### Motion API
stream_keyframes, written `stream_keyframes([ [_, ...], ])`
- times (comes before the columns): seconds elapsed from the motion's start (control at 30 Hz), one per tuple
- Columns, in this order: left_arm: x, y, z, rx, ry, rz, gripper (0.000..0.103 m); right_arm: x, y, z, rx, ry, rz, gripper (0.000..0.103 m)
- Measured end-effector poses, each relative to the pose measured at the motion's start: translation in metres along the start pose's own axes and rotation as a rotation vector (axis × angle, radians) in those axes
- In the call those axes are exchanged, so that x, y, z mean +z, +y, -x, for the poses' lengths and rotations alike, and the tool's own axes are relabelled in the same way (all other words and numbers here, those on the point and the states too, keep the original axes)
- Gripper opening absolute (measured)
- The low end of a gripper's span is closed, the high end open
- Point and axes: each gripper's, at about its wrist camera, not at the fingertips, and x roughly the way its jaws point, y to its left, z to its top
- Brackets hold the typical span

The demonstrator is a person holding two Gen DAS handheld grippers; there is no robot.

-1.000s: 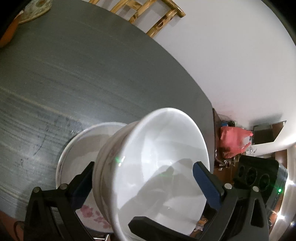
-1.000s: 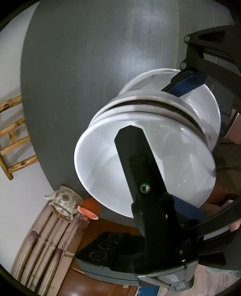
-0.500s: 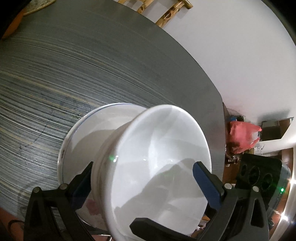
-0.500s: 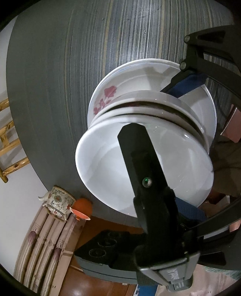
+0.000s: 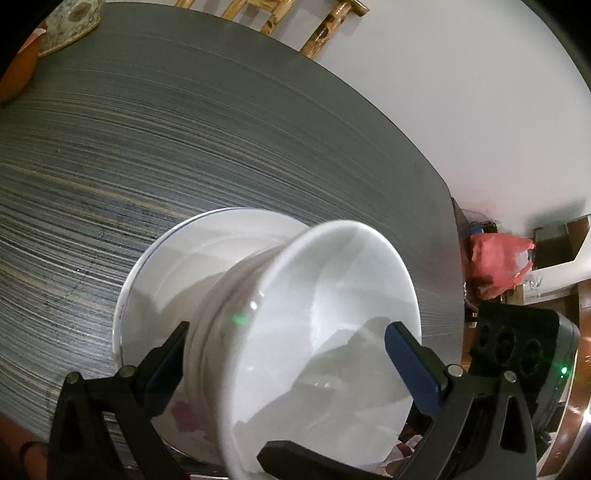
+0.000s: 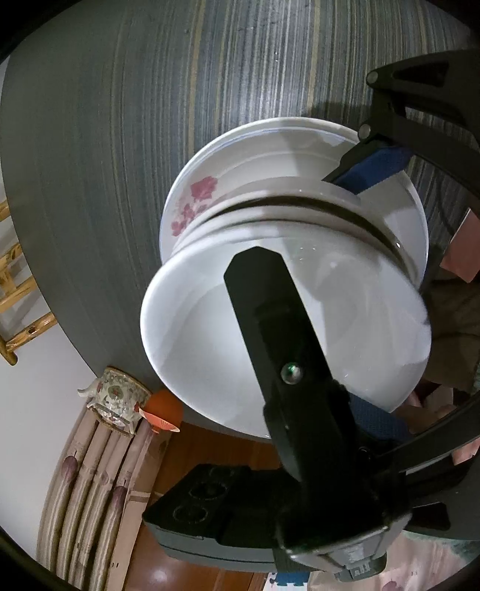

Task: Organize plates and bowls
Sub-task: 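Lower the stacked bowls onto the flowered plate stack with both tools, then open both tools and lift them away from the bowl stack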

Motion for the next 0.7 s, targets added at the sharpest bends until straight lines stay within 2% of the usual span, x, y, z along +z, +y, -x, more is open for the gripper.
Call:
stream_keyframes([
  [0.43,-0.001,-0.002,0.012,-0.025,-0.044,-0.029,0.102,-0.009,-0.002,0.009,0.011,0.001,0.004,0.099],
  [0.63,-0.001,-0.003,0.025,-0.041,-0.073,-0.049,0.102,-0.009,-0.001,0.021,-0.069,-0.028,0.027,0.099],
  [0.7,-0.003,-0.004,0.028,-0.061,-0.083,-0.047,0.102,-0.008,-0.001,0.031,-0.057,-0.054,0.03,0.1],
])
